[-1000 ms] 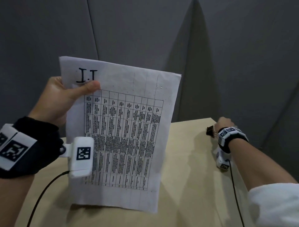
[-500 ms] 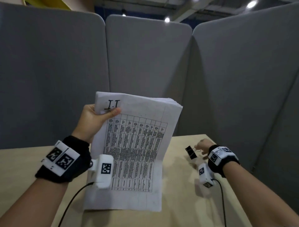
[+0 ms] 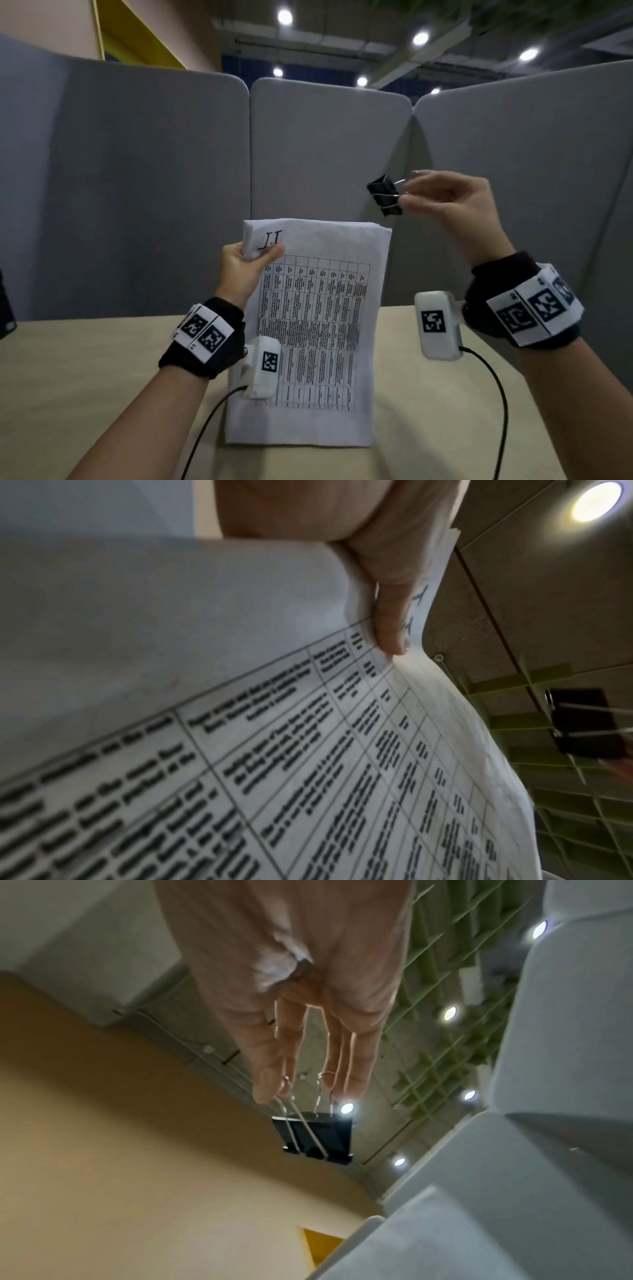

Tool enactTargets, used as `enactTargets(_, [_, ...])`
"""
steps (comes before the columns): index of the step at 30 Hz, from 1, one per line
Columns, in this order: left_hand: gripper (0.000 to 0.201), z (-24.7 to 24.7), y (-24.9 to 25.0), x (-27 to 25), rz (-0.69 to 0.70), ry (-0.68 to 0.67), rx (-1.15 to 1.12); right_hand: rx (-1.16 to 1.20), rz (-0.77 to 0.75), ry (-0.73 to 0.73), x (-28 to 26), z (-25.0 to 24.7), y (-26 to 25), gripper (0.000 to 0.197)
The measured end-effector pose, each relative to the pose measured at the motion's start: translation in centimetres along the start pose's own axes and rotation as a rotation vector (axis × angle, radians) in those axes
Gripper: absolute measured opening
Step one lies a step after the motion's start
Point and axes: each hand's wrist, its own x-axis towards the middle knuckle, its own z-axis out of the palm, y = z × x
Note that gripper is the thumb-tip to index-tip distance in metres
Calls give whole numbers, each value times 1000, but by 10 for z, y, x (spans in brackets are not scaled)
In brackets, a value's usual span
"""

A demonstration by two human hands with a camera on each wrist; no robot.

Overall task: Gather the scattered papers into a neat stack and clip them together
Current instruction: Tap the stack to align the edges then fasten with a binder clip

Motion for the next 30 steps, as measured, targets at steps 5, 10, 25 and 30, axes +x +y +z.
enactTargets(5, [10,1,14,-7,56,86,-3,64,-47,-185,-14,39,-31,109])
enactTargets(10, [6,3,16,-20,56,99,4,-248,-208,-239,-29,69,-37,61])
enactTargets(25, [10,-8,18,-42,4,92,-44,-649,-675,-233,-44,78,-17,30])
enactTargets(30, [10,-9,21,-49,38,39,-61,-654,-739,-246,-33,75,-24,25])
